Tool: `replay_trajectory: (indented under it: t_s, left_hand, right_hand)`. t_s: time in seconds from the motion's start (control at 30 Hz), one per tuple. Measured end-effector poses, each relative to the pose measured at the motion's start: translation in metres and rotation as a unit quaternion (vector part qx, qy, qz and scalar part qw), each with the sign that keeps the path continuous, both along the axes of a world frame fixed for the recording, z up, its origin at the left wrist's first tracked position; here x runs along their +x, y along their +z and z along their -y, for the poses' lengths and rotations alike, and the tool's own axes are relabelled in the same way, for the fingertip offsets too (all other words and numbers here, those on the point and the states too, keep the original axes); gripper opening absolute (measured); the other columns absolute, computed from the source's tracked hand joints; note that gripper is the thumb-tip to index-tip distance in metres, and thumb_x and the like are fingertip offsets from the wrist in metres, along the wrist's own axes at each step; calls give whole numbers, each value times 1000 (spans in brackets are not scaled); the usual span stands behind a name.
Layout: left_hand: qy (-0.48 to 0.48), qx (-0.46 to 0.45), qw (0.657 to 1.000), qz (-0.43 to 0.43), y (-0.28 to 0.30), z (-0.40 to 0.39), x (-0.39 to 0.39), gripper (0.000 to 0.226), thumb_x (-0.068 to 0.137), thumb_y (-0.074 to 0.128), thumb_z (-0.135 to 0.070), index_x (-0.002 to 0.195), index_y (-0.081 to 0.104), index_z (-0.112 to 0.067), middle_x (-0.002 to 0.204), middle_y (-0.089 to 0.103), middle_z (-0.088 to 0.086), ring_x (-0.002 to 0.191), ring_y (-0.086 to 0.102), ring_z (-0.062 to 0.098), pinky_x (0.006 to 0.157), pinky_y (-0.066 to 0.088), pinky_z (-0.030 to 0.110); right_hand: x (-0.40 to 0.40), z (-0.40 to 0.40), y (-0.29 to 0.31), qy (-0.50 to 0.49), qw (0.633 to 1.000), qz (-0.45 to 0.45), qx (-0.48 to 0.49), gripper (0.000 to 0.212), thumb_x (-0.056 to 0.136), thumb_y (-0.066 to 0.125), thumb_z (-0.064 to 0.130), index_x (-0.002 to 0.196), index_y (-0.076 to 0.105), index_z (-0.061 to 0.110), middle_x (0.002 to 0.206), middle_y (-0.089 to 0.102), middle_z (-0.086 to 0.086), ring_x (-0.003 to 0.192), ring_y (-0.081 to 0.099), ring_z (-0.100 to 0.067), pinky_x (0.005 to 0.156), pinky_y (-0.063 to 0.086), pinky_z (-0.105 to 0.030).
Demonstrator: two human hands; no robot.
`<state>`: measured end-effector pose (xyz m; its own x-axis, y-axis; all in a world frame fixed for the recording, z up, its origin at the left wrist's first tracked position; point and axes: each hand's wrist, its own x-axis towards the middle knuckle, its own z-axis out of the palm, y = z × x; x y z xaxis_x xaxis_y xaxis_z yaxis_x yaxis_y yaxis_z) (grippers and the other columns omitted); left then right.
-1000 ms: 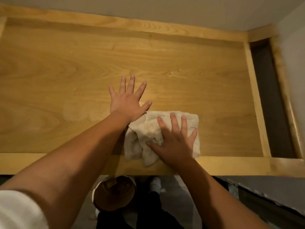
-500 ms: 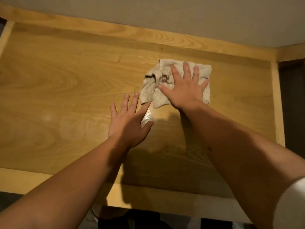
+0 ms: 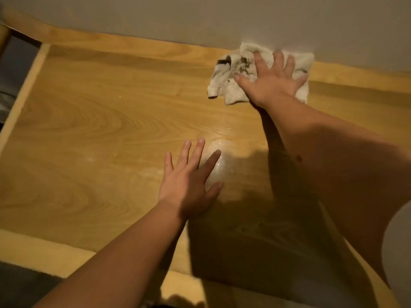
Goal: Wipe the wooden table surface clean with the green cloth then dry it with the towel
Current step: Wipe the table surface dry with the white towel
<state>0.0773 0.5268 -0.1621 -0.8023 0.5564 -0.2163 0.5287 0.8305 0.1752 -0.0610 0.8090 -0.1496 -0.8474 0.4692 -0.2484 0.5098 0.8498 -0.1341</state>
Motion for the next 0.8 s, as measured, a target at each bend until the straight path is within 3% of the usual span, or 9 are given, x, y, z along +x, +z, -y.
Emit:
replay_trajectory:
  t_s: [0.3,0.47,0.57,0.63,0.67,0.73,0.8]
  left_hand:
    - [-13,-36,999,8,2,-2,-2,69,96,15,-72,159,1,-46,172,-8,0,158,-10,28,120,-1,64]
    - [-15,-19,1000,16,9,-3,2,61,98,18,-56,155,28,-36,173,-2,2,158,-6,29,121,1,66]
    - [-12,-28,999,27,12,-3,0,62,100,20,-51,157,33,-29,173,-6,-2,158,-6,28,123,1,65]
    - [-14,-37,999,15,11,-2,-1,63,99,21,-53,143,55,-23,172,-6,-1,158,-5,29,122,2,66]
    - [-18,-37,999,8,10,-1,0,66,98,20,-59,146,52,-26,172,-7,-1,158,-5,29,122,2,66]
    - [-31,-45,998,1,5,0,-1,77,93,23,-74,160,15,-37,172,-9,1,158,-7,31,121,2,68]
    - [-40,-65,997,-1,1,0,-5,92,87,36,-80,159,-5,-41,172,-12,3,158,-9,33,118,1,70]
  right_hand:
    - [115,44,-1,35,999,-1,-9,81,80,16,88,151,10,51,166,3,-2,152,-5,-36,105,4,-79]
    - [198,80,-5,17,1000,-24,5,81,80,12,89,151,9,50,166,7,-2,152,-5,-34,107,0,-77]
    - [240,102,-4,14,999,-32,12,81,81,12,88,152,10,49,166,9,-2,152,-3,-33,108,0,-77]
    - [263,118,-2,24,999,-28,14,79,82,12,87,152,10,49,166,9,-3,151,-4,-33,108,0,-77]
    - [275,126,-1,27,999,-24,13,79,83,13,86,152,10,49,166,9,-3,151,-4,-33,108,0,-77]
    - [296,141,1,31,999,-18,9,78,83,13,86,152,9,49,166,7,-3,152,-6,-33,108,-1,-76]
    - [316,154,2,37,999,-17,7,78,83,14,86,152,8,50,167,5,-1,152,-8,-33,108,-2,-76]
